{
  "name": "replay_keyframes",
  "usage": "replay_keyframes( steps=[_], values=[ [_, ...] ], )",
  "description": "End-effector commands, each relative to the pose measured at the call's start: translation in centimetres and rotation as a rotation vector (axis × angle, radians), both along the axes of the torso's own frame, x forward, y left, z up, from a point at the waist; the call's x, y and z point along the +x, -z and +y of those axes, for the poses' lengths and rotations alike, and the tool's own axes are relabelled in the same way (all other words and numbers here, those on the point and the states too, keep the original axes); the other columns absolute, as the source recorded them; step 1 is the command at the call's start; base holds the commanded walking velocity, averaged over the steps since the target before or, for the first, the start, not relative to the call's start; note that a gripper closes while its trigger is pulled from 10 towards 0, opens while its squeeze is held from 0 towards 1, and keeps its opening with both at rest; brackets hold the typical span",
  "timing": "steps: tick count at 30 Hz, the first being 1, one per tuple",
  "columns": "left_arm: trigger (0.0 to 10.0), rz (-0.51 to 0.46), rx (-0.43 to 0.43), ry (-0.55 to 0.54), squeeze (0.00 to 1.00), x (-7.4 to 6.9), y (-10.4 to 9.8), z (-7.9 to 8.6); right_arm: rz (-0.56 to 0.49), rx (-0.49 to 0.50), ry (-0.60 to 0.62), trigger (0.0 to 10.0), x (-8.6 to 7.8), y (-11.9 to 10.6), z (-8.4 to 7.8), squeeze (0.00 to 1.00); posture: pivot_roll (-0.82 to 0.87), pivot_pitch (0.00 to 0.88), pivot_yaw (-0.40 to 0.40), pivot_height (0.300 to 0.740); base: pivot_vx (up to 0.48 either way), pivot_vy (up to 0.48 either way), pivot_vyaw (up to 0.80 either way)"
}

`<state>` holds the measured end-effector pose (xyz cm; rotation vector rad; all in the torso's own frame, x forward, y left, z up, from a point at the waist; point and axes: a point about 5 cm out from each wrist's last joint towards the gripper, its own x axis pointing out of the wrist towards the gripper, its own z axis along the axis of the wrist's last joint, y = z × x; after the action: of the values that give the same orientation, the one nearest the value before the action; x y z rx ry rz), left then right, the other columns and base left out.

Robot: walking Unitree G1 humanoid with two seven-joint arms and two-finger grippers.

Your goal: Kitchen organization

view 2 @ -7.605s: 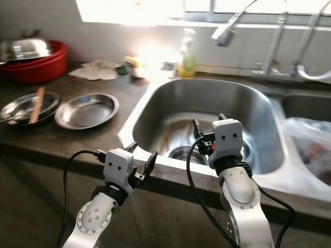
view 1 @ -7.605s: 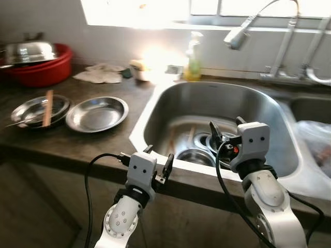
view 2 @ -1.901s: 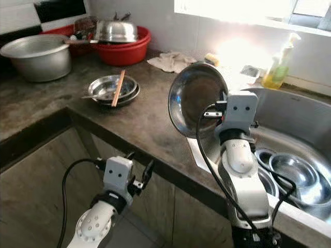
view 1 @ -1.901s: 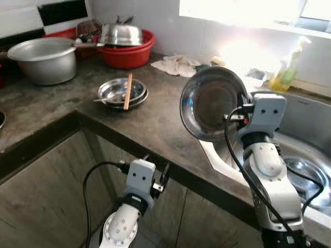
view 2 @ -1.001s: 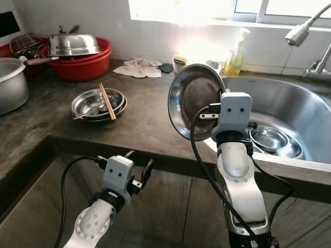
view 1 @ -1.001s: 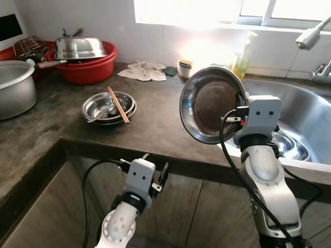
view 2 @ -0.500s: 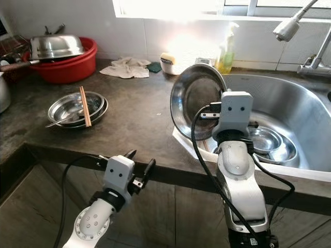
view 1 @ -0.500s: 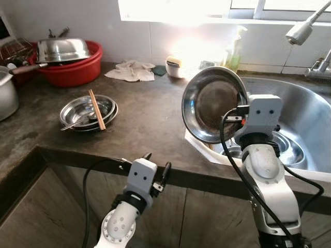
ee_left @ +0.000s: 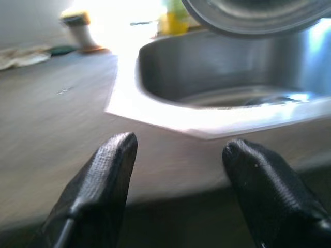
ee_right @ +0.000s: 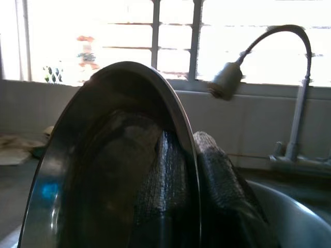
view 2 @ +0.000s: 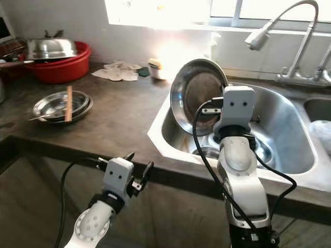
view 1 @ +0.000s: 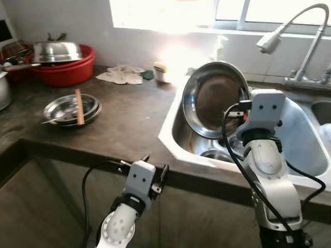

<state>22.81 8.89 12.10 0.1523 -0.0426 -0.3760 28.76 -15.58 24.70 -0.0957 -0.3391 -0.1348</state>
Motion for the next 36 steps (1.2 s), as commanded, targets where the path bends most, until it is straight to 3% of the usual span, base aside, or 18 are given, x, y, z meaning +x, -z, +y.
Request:
replay_keyframes(
  steps=[1, 6, 11, 14, 20, 22, 29, 36],
  values=[
    [10.0, 0.008, -0.005, 0.006, 0.0, 0.0, -0.1, -0.1, 0.006, 0.022, -0.003, 10.0, 0.5, -0.5, -0.2, 0.0, 0.1, 0.028, -0.021, 0.74, 0.0, 0.0, 0.0],
    [10.0, 0.016, -0.009, 0.002, 0.0, 0.0, 0.0, -0.1, 0.033, 0.026, -0.01, 10.0, 1.3, -0.7, -0.7, 0.0, 0.1, 0.035, -0.027, 0.74, 0.0, 0.0, 0.0],
    [10.0, 0.025, -0.009, 0.0, 0.0, -0.2, 0.1, -0.2, 0.164, 0.004, -0.026, 10.0, 3.1, 0.0, -0.9, 0.0, 0.11, 0.049, -0.028, 0.74, 0.0, 0.0, 0.0],
    [10.0, 0.027, -0.022, 0.0, 0.0, -0.4, -0.1, -0.3, 0.288, 0.008, -0.065, 10.0, 5.2, 0.8, -1.2, 0.0, 0.12, 0.061, -0.034, 0.74, 0.0, 0.0, 0.0],
    [10.0, 0.027, -0.034, 0.008, 0.0, -0.9, -0.4, -0.5, 0.371, 0.025, -0.097, 10.0, 7.2, 1.2, -1.6, 0.0, 0.13, 0.09, -0.039, 0.74, 0.0, 0.0, 0.0],
    [10.0, 0.03, -0.039, 0.012, 0.0, -1.1, -0.5, -0.6, 0.441, 0.042, -0.108, 10.0, 8.4, 1.9, -2.0, 0.0, 0.13, 0.103, -0.043, 0.74, 0.0, 0.0, 0.0],
    [10.0, 0.04, -0.043, 0.009, 0.0, -1.8, -0.8, -0.6, 0.652, 0.036, -0.152, 10.0, 10.1, 4.1, -2.5, 0.0, 0.14, 0.141, -0.057, 0.74, 0.0, 0.0, 0.0],
    [10.0, 0.049, -0.046, 0.01, 0.0, -2.1, -0.9, -0.7, 0.723, 0.038, -0.155, 10.0, 10.6, 5.2, -2.6, 0.0, 0.15, 0.153, -0.065, 0.74, 0.0, 0.0, 0.0]
  ],
)
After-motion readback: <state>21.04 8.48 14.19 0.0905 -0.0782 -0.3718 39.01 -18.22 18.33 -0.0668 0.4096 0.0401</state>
